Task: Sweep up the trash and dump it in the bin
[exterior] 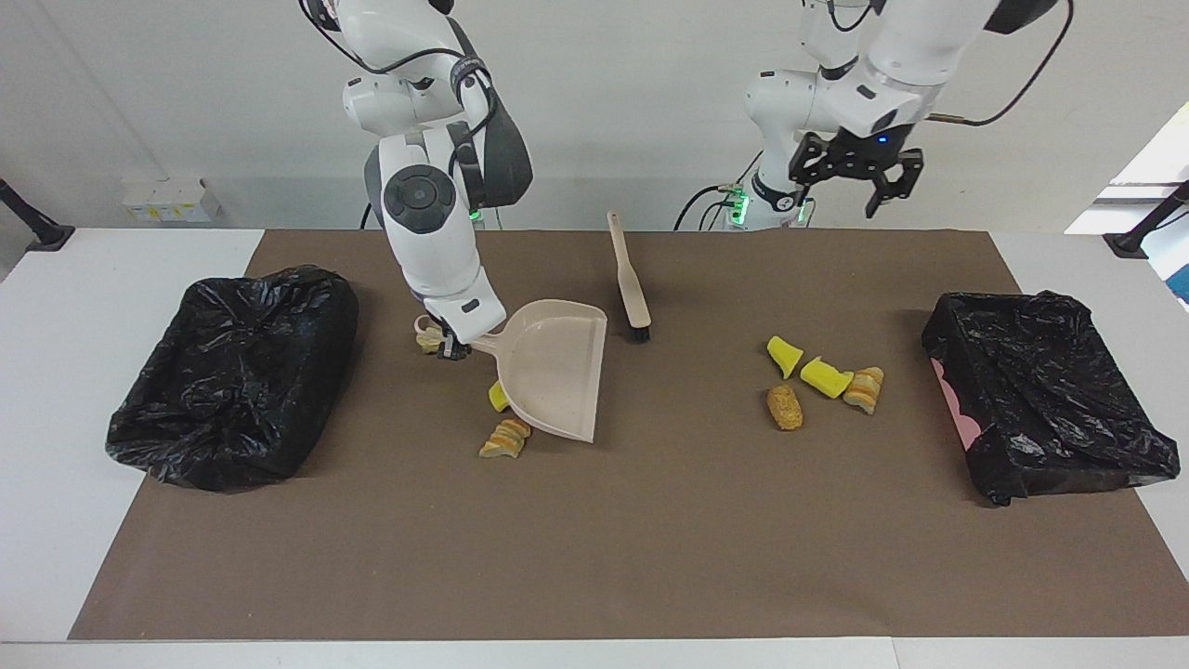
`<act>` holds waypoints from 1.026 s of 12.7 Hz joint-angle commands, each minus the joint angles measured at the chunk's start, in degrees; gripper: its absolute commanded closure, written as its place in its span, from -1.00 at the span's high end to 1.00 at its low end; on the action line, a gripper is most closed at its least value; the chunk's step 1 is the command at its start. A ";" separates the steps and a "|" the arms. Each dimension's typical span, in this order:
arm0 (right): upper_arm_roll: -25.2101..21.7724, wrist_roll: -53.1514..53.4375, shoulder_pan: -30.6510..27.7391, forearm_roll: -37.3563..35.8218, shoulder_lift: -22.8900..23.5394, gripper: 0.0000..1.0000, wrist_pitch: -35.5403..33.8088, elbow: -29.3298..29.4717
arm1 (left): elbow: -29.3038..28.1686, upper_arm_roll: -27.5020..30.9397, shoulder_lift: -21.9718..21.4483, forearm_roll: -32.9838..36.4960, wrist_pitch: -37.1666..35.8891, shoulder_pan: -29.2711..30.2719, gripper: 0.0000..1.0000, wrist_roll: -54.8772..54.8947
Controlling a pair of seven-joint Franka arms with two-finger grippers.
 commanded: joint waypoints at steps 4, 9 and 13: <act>0.30 -5.59 -1.06 -2.49 -5.18 -1.00 6.48 -10.40 | -22.71 0.87 -9.10 -1.75 14.37 -18.72 1.00 -23.41; 0.30 -5.68 0.16 -2.84 -6.43 -1.00 14.93 -17.46 | -34.86 0.86 -5.09 -2.72 31.77 -34.18 1.00 -41.95; 0.30 -7.70 0.78 -5.48 -6.25 -1.00 17.04 -19.30 | -36.10 0.86 2.93 -2.72 39.87 -39.04 1.00 -49.01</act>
